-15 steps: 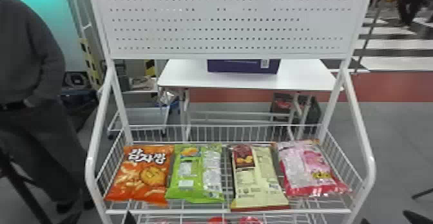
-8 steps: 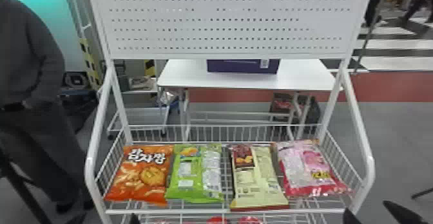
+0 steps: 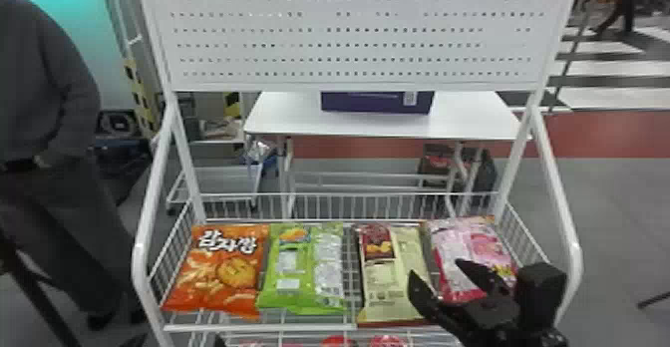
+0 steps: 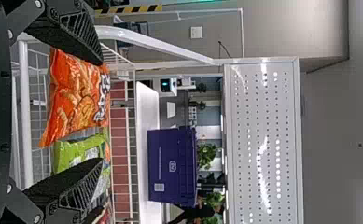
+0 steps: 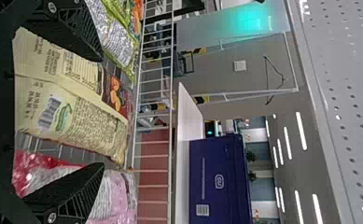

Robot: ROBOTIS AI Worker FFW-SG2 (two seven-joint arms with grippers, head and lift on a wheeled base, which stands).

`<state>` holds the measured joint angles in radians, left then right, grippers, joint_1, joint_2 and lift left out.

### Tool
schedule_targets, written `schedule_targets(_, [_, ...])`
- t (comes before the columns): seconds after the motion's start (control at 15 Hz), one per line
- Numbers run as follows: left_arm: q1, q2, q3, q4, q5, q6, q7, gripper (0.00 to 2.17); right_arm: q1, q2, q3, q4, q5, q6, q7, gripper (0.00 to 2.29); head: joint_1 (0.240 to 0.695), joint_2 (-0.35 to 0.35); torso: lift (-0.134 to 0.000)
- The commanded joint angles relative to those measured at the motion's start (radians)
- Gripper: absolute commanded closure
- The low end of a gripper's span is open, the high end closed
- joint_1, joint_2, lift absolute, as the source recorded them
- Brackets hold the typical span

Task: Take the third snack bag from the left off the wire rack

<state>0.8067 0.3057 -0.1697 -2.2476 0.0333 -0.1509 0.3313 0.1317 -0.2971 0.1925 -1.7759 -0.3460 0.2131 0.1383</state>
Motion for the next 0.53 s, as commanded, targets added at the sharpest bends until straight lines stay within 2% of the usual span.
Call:
schedule_targets(0.0, [-0.006, 0.003, -0.002, 0.008, 0.000, 0.000, 0.000, 0.17, -0.122, 0.023, 0.054, 0.104, -0.002, 0.047, 0.004, 0.09, 0.499, 0.000, 0.000])
schedule_targets(0.2, [-0.009, 0.001, -0.002, 0.016, 0.003, -0.003, 0.000, 0.17, -0.205, 0.050, 0.111, 0.185, 0.004, 0.102, 0.007, 0.09, 0.499, 0.000, 0.000])
schedule_targets(0.47, [-0.014, 0.000, -0.002, 0.020, 0.003, -0.003, 0.000, 0.17, -0.248, 0.059, 0.134, 0.236, 0.013, 0.210, 0.007, 0.13, 0.499, 0.000, 0.000])
